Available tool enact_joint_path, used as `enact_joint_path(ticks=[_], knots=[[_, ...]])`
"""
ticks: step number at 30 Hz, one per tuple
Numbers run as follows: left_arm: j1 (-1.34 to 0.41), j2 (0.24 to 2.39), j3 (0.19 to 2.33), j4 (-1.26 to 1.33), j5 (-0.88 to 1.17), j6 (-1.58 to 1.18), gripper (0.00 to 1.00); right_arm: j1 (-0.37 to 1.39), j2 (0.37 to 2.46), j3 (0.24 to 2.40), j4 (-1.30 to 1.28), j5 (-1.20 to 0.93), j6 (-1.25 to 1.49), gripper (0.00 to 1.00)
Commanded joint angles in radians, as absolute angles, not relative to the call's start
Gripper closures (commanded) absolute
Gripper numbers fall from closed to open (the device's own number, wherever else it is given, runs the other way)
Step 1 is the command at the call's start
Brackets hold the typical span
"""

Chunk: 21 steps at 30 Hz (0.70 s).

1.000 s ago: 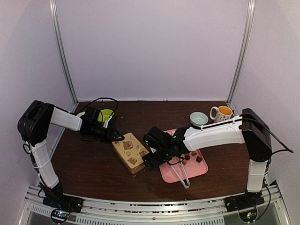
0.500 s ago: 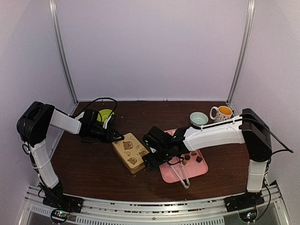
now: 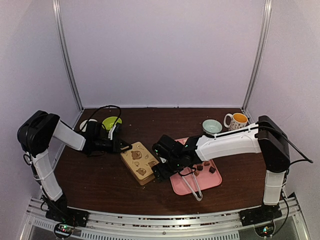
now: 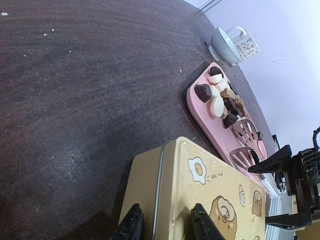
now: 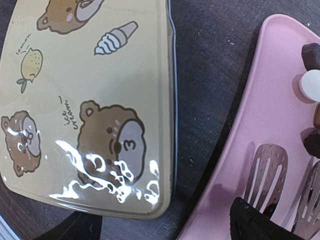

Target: Pack the chocolate

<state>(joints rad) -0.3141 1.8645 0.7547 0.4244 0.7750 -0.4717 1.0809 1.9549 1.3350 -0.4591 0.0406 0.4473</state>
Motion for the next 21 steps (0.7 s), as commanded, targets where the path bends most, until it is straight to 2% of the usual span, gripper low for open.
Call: enact_joint_path(ticks=[1,5,8,15,21], knots=[[-0.316,1.951,0.672,0.251,0.576,-0.47,0.72,1.071,1.952,1.358,-0.423,0.051,0.447,0.12],[-0.317,1.951,0.666,0.283,0.59,-0.488,0.71,1.07,1.951,1.356,-0.419,0.048,0.449,0.12],[-0.317,1.938,0.689,0.271,0.609,-0.503,0.63,1.071,1.95,1.359,-0.421,0.046,0.446,0.12],[-0.318,1.833,0.737,0.167,0.585,-0.505,0.38,1.07,1.939,1.353,-0.422,0.051,0.442,0.12],[-0.316,1.757,0.697,0.22,0.605,-0.551,0.31,1.07,1.936,1.348,-0.413,0.044,0.443,0.12]])
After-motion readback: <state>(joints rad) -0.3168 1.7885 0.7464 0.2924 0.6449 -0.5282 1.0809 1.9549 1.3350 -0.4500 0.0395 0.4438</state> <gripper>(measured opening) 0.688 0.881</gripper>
